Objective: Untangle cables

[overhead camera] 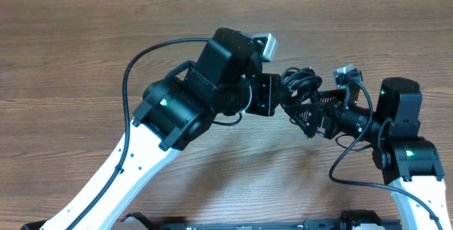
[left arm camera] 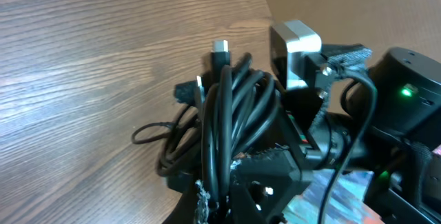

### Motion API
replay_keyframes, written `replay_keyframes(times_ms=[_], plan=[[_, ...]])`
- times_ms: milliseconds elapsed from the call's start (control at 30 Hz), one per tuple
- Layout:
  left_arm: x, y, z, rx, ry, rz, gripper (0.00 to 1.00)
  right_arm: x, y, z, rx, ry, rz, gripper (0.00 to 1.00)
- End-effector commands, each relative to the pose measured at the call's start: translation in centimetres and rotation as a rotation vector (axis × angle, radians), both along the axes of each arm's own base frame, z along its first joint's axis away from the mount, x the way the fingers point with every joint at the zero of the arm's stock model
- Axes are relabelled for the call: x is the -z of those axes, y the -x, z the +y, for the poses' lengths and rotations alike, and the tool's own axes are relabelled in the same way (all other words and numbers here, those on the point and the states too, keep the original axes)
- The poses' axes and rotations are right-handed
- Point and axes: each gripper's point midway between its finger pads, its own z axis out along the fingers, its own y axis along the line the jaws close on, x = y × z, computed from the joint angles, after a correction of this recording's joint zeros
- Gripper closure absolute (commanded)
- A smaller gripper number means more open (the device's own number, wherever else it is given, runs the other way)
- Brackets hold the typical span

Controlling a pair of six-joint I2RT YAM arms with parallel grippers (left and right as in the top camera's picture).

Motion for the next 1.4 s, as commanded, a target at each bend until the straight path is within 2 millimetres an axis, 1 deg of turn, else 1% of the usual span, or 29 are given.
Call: replay_keyframes(times_ms=[0,100,200,367,467,533,767,933,1033,1367], plan=[[-1.5,1.7,-1.1,0.074,0.053,0.009,0.96,-0.6,-0.2,0.1,0.002,-0.017,-0.013,0.00],[-1.5,2.5,-1.5,0.118,0.053,-0.002,0.96,-0.7,-0.3,0.0,0.005,-0.017,-0.018,0.00],[-1.8,3.6,-1.9,0.193,0.077,-0.001,0.96,-0.8,-0.5,-0.1,0.012,-0.013,-0.027,0.00],[-2.9,6.4,-2.6,0.401,0.141,-0.045,0.96,-0.9,-1.0,-0.4,0.033,0.002,-0.047,0.00],[-3.3,7.7,-2.6,0.482,0.176,-0.040,0.96,-1.2,-1.2,-0.4,0.035,0.000,-0.062,0.00],[-3.2,8.3,-2.5,0.510,0.180,-0.029,0.96,-1.4,-1.4,-0.5,0.050,-0.008,-0.061,0.00],[-2.5,9.0,-2.0,0.535,0.154,-0.007,0.96,-1.5,-2.0,-0.9,0.082,0.004,-0.074,0.00],[-3.0,10.0,-2.0,0.609,0.191,-0.026,0.96,-1.3,-2.4,-1.4,0.120,0.018,-0.067,0.00],[-2.9,10.1,-1.9,0.621,0.188,-0.035,0.96,-1.3,-2.4,-1.4,0.120,0.017,-0.069,0.00],[-2.7,10.5,-1.7,0.715,0.178,-0.178,0.96,-1.7,-2.5,-1.2,0.115,-0.005,-0.071,0.00]])
